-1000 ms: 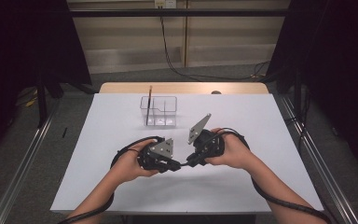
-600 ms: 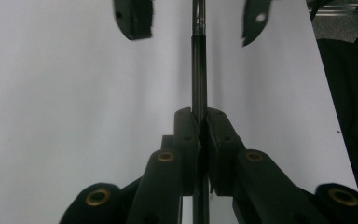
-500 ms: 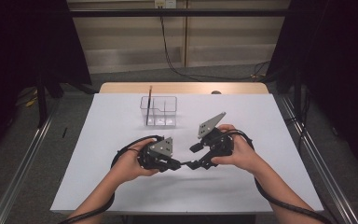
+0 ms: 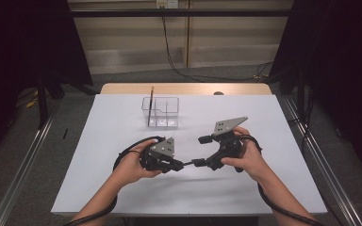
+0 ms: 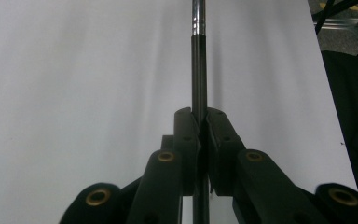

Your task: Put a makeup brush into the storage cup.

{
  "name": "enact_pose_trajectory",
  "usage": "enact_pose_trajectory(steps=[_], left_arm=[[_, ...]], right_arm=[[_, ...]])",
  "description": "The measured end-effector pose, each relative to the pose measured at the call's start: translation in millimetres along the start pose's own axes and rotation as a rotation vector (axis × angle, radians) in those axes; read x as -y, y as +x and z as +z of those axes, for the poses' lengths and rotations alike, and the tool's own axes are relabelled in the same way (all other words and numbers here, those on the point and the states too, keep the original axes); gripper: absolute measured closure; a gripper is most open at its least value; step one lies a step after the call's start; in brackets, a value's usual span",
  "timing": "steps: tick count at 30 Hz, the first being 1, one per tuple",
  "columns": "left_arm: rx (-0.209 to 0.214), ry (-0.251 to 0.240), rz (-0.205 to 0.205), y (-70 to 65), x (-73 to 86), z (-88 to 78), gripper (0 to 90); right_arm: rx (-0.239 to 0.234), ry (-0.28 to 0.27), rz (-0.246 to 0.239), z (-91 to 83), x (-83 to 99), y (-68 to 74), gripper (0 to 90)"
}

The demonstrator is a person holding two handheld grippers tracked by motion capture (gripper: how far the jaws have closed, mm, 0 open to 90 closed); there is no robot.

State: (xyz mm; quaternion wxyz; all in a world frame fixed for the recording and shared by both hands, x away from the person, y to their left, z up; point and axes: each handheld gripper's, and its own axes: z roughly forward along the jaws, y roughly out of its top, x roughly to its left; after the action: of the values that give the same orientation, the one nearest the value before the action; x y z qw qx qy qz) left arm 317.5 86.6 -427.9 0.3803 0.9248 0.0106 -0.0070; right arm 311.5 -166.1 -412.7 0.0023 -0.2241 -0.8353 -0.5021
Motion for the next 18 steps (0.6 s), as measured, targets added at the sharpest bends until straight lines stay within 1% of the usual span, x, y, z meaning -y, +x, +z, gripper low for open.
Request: enact_pose_trajectory(steps=[2,4,6,7,10,11,14,16,18], left_arm=[[0.000,0.000,-0.005,-0.1,0.1,0.2,83.9],[-0.001,-0.005,-0.008,-0.3,0.4,0.3,83.9],[-0.006,-0.015,-0.018,-0.6,1.2,-0.2,83.9],[-0.006,-0.027,-0.018,-0.3,1.8,-0.5,83.9],[-0.014,-0.054,-0.042,-0.1,4.4,-2.5,83.9],[-0.013,-0.062,-0.044,0.3,5.5,-3.1,83.9],[-0.009,-0.096,-0.076,0.2,9.0,-4.0,83.8],[-0.016,-0.114,-0.084,0.2,10.7,-4.3,83.8],[-0.019,-0.142,-0.097,0.3,12.4,-5.0,83.8]], right_arm=[[0.006,-0.026,-0.001,-1.1,1.5,0.4,6.9],[0.018,-0.040,-0.004,-2.3,2.2,0.8,6.8],[0.023,-0.065,-0.006,-3.2,2.9,1.3,6.9],[0.024,-0.067,-0.004,-3.3,3.2,1.5,6.7],[0.024,-0.070,-0.003,-2.3,5.1,1.8,6.6],[0.026,-0.071,-0.006,-1.8,5.8,1.9,6.3],[0.030,-0.093,0.000,-1.4,7.6,1.6,6.1],[0.030,-0.108,0.005,-1.3,8.4,0.8,5.9],[0.027,-0.116,0.008,-1.2,8.5,0.6,5.8]])
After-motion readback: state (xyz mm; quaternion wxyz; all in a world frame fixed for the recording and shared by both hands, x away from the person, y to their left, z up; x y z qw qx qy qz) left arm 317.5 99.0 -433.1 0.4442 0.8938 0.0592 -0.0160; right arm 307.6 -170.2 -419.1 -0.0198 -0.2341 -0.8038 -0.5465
